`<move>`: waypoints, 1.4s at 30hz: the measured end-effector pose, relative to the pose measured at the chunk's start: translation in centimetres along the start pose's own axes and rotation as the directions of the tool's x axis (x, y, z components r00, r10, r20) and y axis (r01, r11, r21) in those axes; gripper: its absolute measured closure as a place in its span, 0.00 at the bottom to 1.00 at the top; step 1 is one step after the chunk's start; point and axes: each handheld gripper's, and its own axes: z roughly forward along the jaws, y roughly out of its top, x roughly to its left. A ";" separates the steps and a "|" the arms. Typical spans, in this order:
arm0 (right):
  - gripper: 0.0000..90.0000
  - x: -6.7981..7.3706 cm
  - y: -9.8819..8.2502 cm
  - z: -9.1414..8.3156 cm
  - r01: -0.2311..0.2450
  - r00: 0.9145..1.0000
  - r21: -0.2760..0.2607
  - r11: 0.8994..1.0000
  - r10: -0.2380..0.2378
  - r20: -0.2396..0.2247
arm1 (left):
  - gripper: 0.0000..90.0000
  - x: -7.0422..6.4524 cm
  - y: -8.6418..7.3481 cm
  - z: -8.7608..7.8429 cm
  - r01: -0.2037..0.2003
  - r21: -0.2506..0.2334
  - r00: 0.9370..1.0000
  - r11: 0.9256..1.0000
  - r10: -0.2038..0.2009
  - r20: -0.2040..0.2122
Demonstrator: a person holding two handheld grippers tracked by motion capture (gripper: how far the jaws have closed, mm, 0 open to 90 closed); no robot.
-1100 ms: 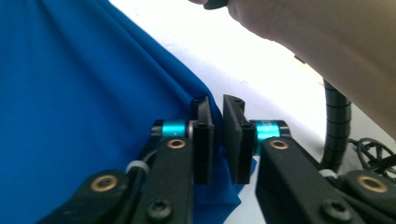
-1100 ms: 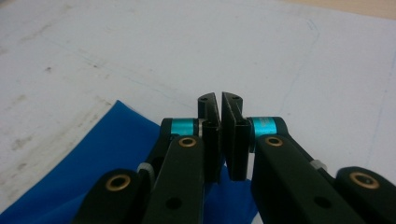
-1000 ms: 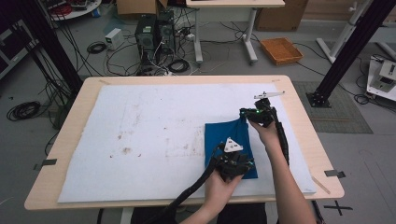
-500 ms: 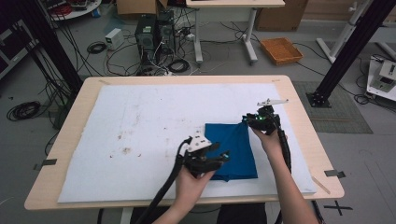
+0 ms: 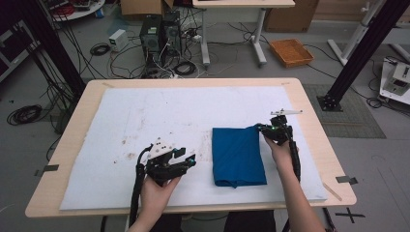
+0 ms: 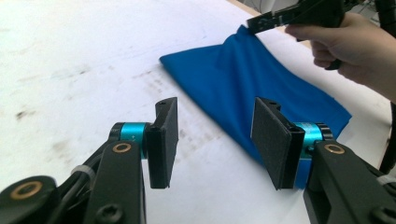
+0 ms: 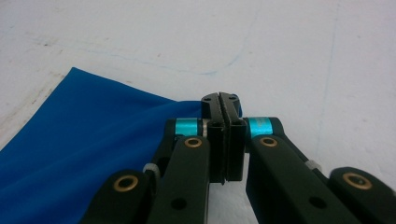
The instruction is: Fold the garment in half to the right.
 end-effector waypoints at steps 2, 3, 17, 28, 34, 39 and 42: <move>1.00 -0.3 -0.2 0.0 -0.014 1.000 -0.004 1.000 0.014 0.009 | 0.57 0.4 -0.4 -0.3 0.009 0.002 1.000 1.000 -0.009 -0.006; 1.00 -0.4 -0.3 0.0 -0.018 1.000 -0.003 1.000 0.018 0.011 | 0.57 0.6 -0.5 -0.5 0.008 0.003 1.000 1.000 -0.008 -0.009; 0.78 1.0 -4.0 -5.1 -0.059 0.996 -0.047 0.997 0.055 -0.069 | 0.56 1.9 -1.3 -3.0 0.003 -0.002 1.000 1.000 -0.003 -0.022; 0.75 5.2 -10.8 -9.8 -0.046 0.990 0.012 0.999 0.047 -0.134 | 0.56 2.8 -2.6 -5.1 0.009 -0.005 0.999 1.000 -0.009 -0.045; 0.79 5.3 -12.4 -10.0 -0.070 0.989 0.030 0.997 0.073 -0.132 | 0.56 2.8 -2.8 -5.2 0.013 -0.003 0.999 1.000 -0.013 -0.043; 0.98 5.6 -12.4 -9.7 -0.038 0.985 0.036 0.999 0.044 -0.164 | 0.56 2.7 -2.9 -5.2 0.013 0.003 0.999 1.000 -0.013 -0.042; 0.99 5.5 -12.5 -10.2 -0.036 0.986 0.022 0.999 0.039 -0.160 | 0.56 2.8 -2.9 -5.1 0.015 0.004 0.999 1.000 -0.014 -0.044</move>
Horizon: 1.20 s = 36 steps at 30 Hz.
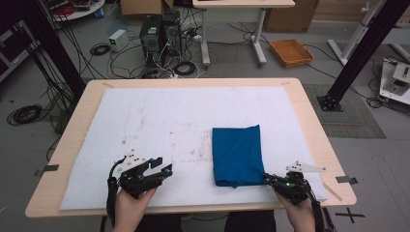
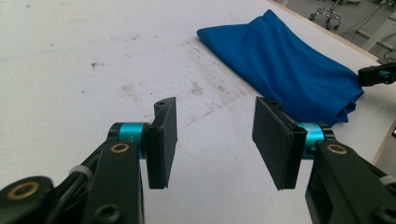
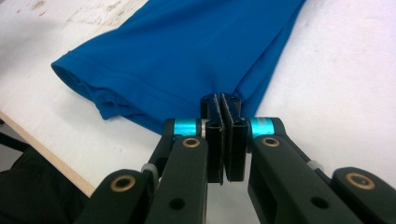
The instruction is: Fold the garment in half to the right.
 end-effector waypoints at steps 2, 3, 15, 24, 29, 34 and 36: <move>0.99 -0.3 -0.1 -0.4 -0.003 1.000 -0.008 1.000 0.003 0.005 | 0.56 0.0 0.0 0.0 0.000 0.000 1.000 1.000 0.000 -0.002; 0.99 -0.3 -0.1 -0.5 -0.009 1.000 -0.010 1.000 0.009 0.008 | 0.56 0.0 0.0 0.0 0.000 0.001 1.000 1.000 0.000 -0.001; 0.95 -1.1 -0.5 -1.0 -0.005 0.999 0.006 1.000 0.005 0.050 | 0.56 -0.1 0.0 0.1 -0.014 0.007 1.000 1.000 0.014 0.010; 0.69 -2.0 2.3 -1.9 0.028 0.997 -0.103 0.994 -0.020 0.080 | 0.48 1.7 1.3 0.0 -0.054 -0.010 0.999 0.998 0.054 -0.004; 0.53 -3.0 5.0 -2.2 0.027 0.995 -0.182 0.983 -0.008 0.103 | 0.44 3.6 2.9 0.3 -0.075 -0.040 0.997 0.996 0.074 -0.014; 0.56 -4.3 7.9 -1.2 -0.001 0.996 -0.224 0.975 0.022 0.089 | 0.44 4.7 4.2 0.9 -0.070 -0.064 0.996 0.995 0.067 -0.060; 0.59 -4.6 8.8 0.0 -0.009 0.996 -0.224 0.975 0.030 0.088 | 0.44 5.1 4.4 1.1 -0.064 -0.072 0.996 0.995 0.059 -0.071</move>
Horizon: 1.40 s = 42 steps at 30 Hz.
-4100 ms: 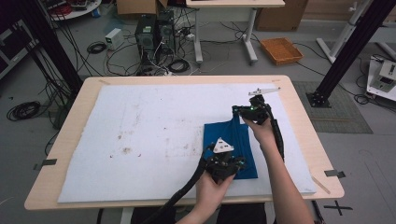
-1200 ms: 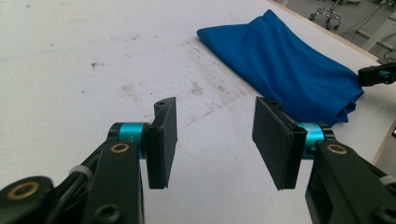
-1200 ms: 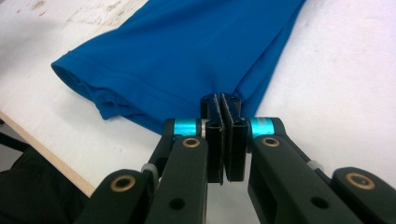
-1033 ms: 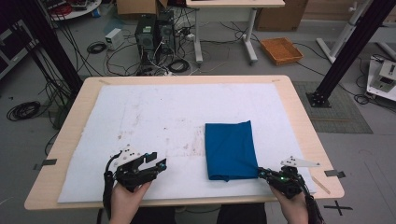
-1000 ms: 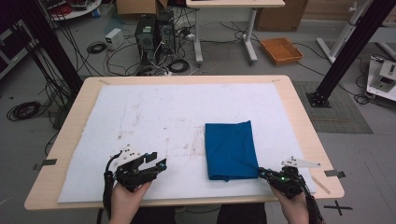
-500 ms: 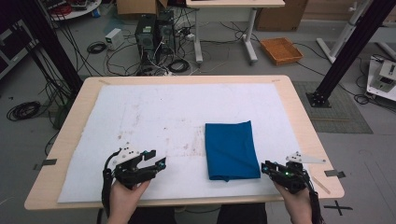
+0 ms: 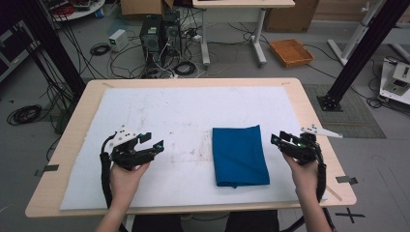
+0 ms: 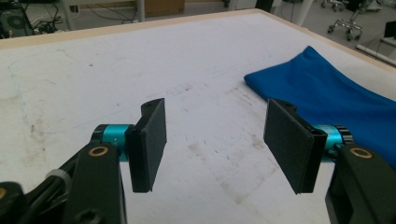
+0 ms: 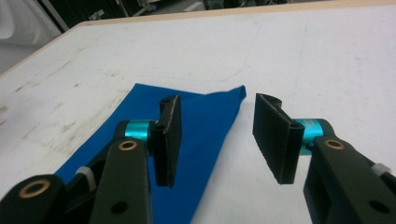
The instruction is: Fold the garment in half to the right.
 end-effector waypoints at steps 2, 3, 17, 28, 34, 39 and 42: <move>0.62 -0.2 0.4 2.1 -0.012 1.000 0.023 1.000 0.012 -0.002 | 0.44 0.2 0.0 0.2 0.019 -0.005 1.000 1.000 -0.019 -0.003; 0.63 -0.3 0.6 2.9 -0.021 1.000 0.038 0.999 0.021 0.006 | 0.44 0.2 -0.2 0.2 0.025 -0.008 1.000 1.000 -0.025 -0.005; 0.99 -2.1 1.5 11.2 -0.062 0.993 0.145 0.988 0.046 0.110 | 0.44 0.8 -1.2 0.1 0.034 0.006 0.999 0.999 -0.034 -0.005; 0.77 -2.3 1.6 10.5 -0.014 0.986 0.113 0.993 -0.005 0.166 | 0.44 1.2 -1.1 -0.3 0.035 -0.015 0.999 0.999 -0.036 -0.015; 0.56 -2.0 1.8 6.8 0.029 0.988 0.064 0.998 -0.039 0.148 | 0.44 2.0 -0.5 -1.3 0.012 -0.035 0.999 0.999 -0.013 -0.033; 0.47 -1.7 1.4 2.7 0.079 0.992 0.030 0.996 -0.082 0.095 | 0.44 2.6 0.1 -2.3 -0.030 -0.041 0.998 0.999 0.028 -0.059; 0.45 -1.7 0.9 0.7 0.119 0.990 0.011 0.993 -0.120 0.081 | 0.42 2.9 0.1 -2.6 -0.038 -0.040 0.998 0.998 0.036 -0.057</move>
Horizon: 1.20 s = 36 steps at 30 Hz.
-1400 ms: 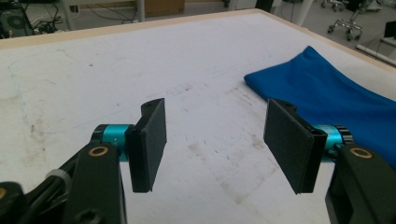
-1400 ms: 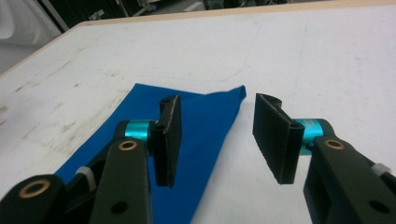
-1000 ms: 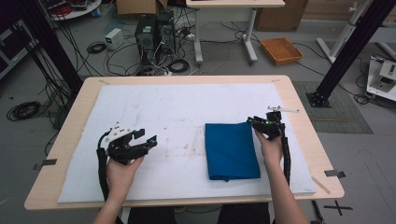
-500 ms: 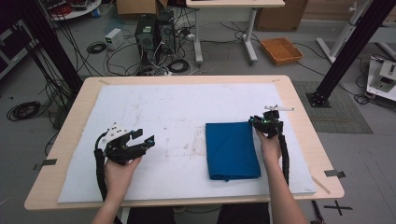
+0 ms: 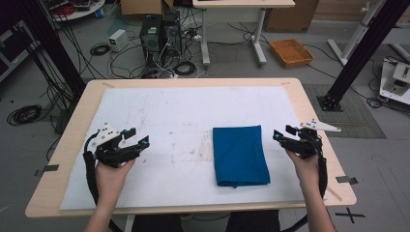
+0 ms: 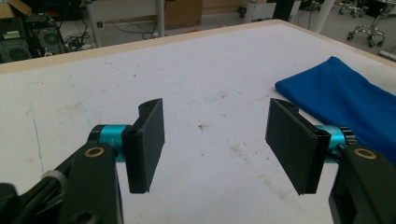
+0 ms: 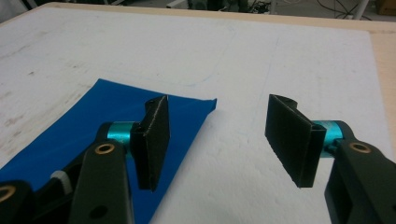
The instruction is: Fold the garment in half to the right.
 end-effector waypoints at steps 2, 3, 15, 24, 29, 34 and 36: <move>0.42 -0.1 -0.1 -0.8 0.005 1.000 0.008 1.000 -0.005 -0.004 | 0.42 0.1 0.0 -0.1 0.001 -0.002 1.000 1.000 -0.001 0.003; 0.42 -0.2 -0.1 -1.1 0.008 1.000 0.010 1.000 -0.008 -0.007 | 0.42 0.2 -0.1 -0.1 -0.002 0.001 1.000 1.000 0.002 0.004; 0.37 -1.0 -0.5 -2.1 -0.007 0.999 -0.002 1.000 0.007 -0.042 | 0.41 0.4 -0.4 0.0 -0.028 0.008 1.000 1.000 0.028 -0.007; 0.35 -1.1 -0.5 -1.6 -0.012 0.999 0.010 1.000 0.013 -0.050 | 0.41 0.5 -0.5 -0.1 -0.028 0.011 1.000 1.000 0.028 -0.004; 0.35 -1.1 -0.5 -1.5 -0.018 0.999 0.009 1.000 0.018 -0.050 | 0.41 0.5 -0.6 -0.2 -0.030 0.009 1.000 1.000 0.030 -0.008; 0.35 -1.1 -0.5 -1.5 -0.019 0.999 0.010 1.000 0.019 -0.049 | 0.41 0.5 -0.7 -0.1 -0.024 0.010 1.000 1.000 0.024 -0.008; 0.35 -1.2 -0.6 -1.4 -0.016 0.999 0.010 1.000 0.017 -0.049 | 0.41 0.5 -0.7 -0.1 -0.024 0.011 1.000 1.000 0.024 -0.009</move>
